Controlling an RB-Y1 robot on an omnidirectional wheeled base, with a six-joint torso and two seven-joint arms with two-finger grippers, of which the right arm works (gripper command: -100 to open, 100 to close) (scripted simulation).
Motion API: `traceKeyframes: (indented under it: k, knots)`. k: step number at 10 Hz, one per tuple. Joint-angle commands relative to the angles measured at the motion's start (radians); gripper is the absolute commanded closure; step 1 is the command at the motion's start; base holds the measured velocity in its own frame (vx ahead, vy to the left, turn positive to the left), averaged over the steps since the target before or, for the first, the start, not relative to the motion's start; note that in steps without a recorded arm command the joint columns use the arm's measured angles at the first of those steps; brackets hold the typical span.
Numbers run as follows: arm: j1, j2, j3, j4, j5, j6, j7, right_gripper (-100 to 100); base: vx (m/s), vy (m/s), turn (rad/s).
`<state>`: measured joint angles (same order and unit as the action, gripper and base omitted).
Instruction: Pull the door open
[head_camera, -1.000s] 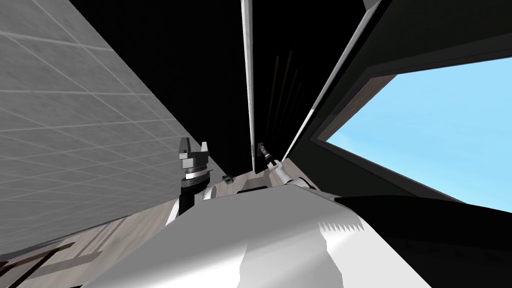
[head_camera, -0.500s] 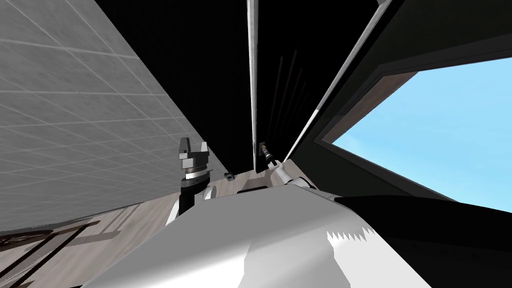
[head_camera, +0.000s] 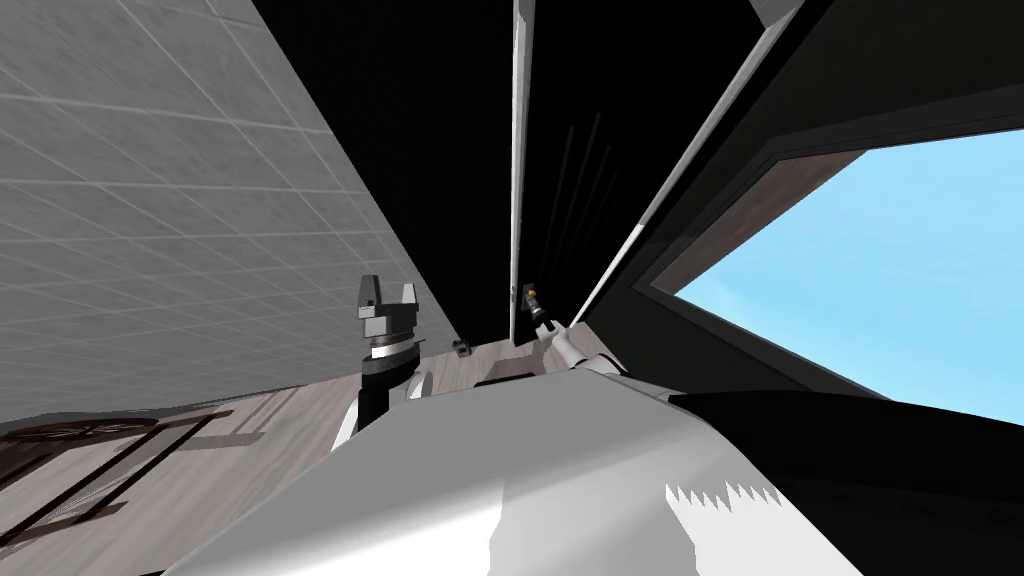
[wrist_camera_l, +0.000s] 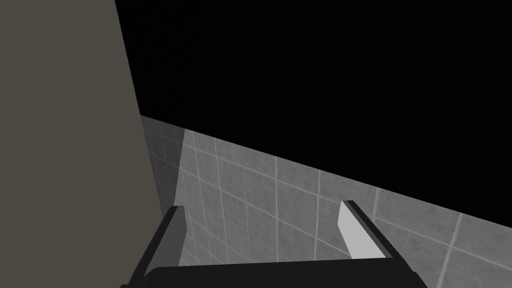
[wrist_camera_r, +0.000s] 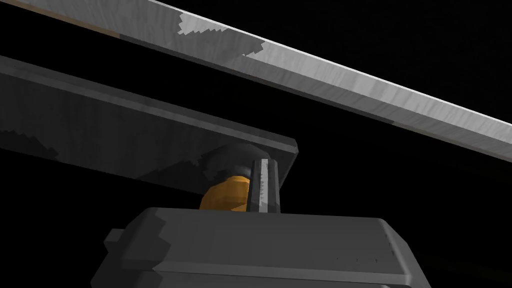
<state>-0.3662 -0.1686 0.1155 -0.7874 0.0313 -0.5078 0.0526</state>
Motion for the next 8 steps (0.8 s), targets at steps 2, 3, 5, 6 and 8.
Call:
traceKeyframes:
  k: [2,3,5,6,8]
  knots:
    - [0.010,-0.020,-0.001,-0.006,0.032,-0.012,0.059,-100,-0.016,0.034,-0.063]
    - [0.015,-0.029,-0.001,-0.009,0.046,-0.018,0.086,-100,-0.011,0.033,-0.046]
    - [0.024,-0.048,-0.002,-0.016,0.077,-0.030,0.143,-100,-0.010,0.029,-0.073]
    - [0.024,-0.048,-0.002,-0.016,0.077,-0.030,0.148,-100,-0.009,0.021,-0.017]
    - [0.035,-0.070,-0.003,-0.024,0.113,-0.043,0.213,-100,-0.015,0.020,-0.060]
